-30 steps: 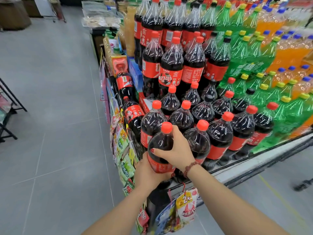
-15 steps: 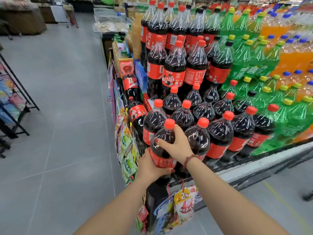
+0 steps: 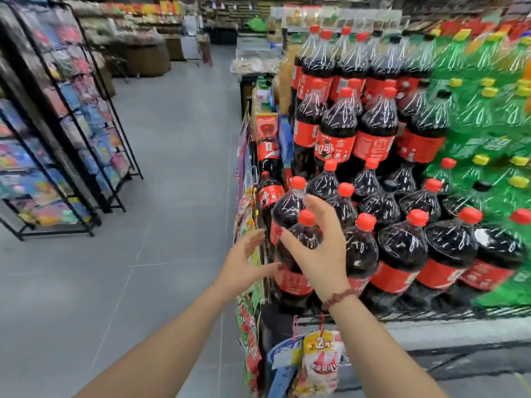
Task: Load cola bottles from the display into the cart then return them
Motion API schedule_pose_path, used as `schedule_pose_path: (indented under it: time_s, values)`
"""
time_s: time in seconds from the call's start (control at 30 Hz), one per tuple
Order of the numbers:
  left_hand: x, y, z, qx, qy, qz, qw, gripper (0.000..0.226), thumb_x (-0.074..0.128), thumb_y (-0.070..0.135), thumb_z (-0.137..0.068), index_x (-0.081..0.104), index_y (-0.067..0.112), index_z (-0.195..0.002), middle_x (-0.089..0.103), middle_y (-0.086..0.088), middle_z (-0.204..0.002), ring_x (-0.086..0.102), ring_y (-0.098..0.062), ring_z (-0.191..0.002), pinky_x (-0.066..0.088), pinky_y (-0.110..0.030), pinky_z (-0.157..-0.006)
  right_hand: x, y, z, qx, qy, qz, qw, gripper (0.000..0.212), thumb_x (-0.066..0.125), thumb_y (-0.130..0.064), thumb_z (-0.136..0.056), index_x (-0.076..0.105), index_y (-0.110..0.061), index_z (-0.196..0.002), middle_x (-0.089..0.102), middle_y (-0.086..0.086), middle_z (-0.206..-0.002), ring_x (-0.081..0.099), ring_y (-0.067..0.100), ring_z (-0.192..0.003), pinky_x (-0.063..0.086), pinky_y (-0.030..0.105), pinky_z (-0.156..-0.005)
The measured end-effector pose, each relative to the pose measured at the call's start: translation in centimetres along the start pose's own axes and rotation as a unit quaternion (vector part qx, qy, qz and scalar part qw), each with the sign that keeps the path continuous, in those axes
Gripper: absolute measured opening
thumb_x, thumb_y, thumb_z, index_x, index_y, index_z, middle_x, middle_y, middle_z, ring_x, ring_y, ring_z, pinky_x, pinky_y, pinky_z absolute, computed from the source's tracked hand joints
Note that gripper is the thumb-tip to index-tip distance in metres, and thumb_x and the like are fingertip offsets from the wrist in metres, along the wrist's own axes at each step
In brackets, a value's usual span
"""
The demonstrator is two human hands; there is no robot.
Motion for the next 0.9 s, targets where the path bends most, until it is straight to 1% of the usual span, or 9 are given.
schedule_pose_path:
  time_s: [0.1,0.23,0.3,0.37,0.43,0.67,0.73,0.83,0.9]
  values:
    - [-2.8,1.1,0.8,0.013,0.034,0.02,0.999,0.071,0.085,-0.001,-0.067,0.05,0.025,-0.124,0.058,0.014,-0.119,0.053,0.005,-0.114,0.038,0.0,-0.088,2.8,-0.8,-0.5,0.014,-0.041,-0.051,0.998,0.061,0.078,-0.011,-0.076,0.05,-0.018,-0.13,0.052,-0.008,-0.132,0.047,-0.003,-0.123,0.035,0.011,-0.102]
    - [-6.8,2.0,0.9,0.026,0.068,0.017,0.997,0.071,0.087,0.004,-0.066,0.051,0.028,-0.123,0.061,0.011,-0.119,0.054,0.008,-0.111,0.039,-0.001,-0.09,6.8,0.3,-0.8,0.067,-0.068,-0.078,0.992,0.069,0.079,-0.017,-0.075,0.046,-0.02,-0.135,0.05,-0.007,-0.136,0.046,0.002,-0.126,0.036,0.023,-0.108]
    - [-8.9,2.0,0.4,0.03,0.08,0.024,0.996,0.073,0.086,0.002,-0.066,0.051,0.02,-0.127,0.061,0.009,-0.118,0.055,0.006,-0.109,0.039,-0.001,-0.089,8.7,1.1,-1.0,0.089,-0.072,-0.091,0.989,0.068,0.079,-0.014,-0.075,0.046,-0.023,-0.133,0.051,-0.009,-0.134,0.046,0.002,-0.125,0.035,0.025,-0.108]
    - [-11.1,1.7,-0.5,0.039,0.087,0.024,0.995,0.075,0.085,0.0,-0.067,0.051,0.012,-0.132,0.06,0.003,-0.121,0.056,-0.001,-0.111,0.038,-0.001,-0.091,10.6,1.6,-1.4,0.093,-0.076,-0.082,0.989,0.066,0.079,-0.011,-0.075,0.047,-0.022,-0.132,0.052,-0.007,-0.133,0.048,0.003,-0.124,0.036,0.024,-0.107]
    - [-13.4,1.1,-1.6,0.046,0.091,0.028,0.994,0.074,0.085,0.001,-0.068,0.052,0.01,-0.134,0.06,0.001,-0.126,0.056,-0.005,-0.116,0.037,-0.002,-0.094,12.7,1.9,-2.2,0.094,-0.077,-0.071,0.99,0.066,0.079,-0.01,-0.075,0.047,-0.02,-0.131,0.053,-0.005,-0.132,0.049,0.006,-0.123,0.037,0.025,-0.106]
    - [-21.7,-1.8,-7.5,0.065,0.083,0.055,0.993,0.064,0.085,0.004,-0.069,0.054,0.023,-0.121,0.061,0.009,-0.117,0.057,-0.001,-0.109,0.04,-0.003,-0.093,21.2,4.2,-5.2,0.1,-0.056,-0.025,0.993,0.063,0.08,-0.011,-0.074,0.048,-0.027,-0.126,0.054,-0.005,-0.13,0.051,0.009,-0.122,0.039,0.033,-0.107]
    - [-24.0,-2.9,-9.3,0.059,0.076,0.062,0.993,0.062,0.085,0.007,-0.069,0.054,0.022,-0.121,0.061,0.011,-0.115,0.058,-0.002,-0.11,0.04,-0.005,-0.094,23.5,4.9,-6.1,0.118,-0.046,-0.022,0.992,0.062,0.08,-0.012,-0.075,0.048,-0.025,-0.126,0.053,-0.004,-0.131,0.051,0.008,-0.121,0.039,0.027,-0.106]
    - [-26.6,-4.3,-12.2,0.053,0.071,0.062,0.994,0.056,0.084,0.013,-0.073,0.056,0.024,-0.12,0.063,0.009,-0.117,0.059,-0.006,-0.112,0.042,-0.008,-0.093,25.8,5.4,-7.4,0.125,-0.033,0.002,0.992,0.059,0.078,-0.013,-0.077,0.052,-0.019,-0.129,0.055,-0.007,-0.128,0.051,-0.008,-0.112,0.037,0.003,-0.091]
    - [-27.2,-5.2,-14.2,0.049,0.06,0.06,0.995,0.052,0.083,0.016,-0.074,0.057,0.028,-0.117,0.064,0.011,-0.116,0.06,-0.003,-0.11,0.042,-0.007,-0.09,26.9,6.3,-8.3,0.134,-0.034,0.02,0.99,0.058,0.077,-0.015,-0.077,0.053,-0.02,-0.13,0.056,-0.012,-0.125,0.049,-0.012,-0.111,0.037,0.001,-0.086]
Point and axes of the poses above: each hand's wrist, its own z-axis away from the middle knuckle, its own x-axis out of the palm, y = z × x, the point moved 8 cm from there along -z, towards the middle knuckle
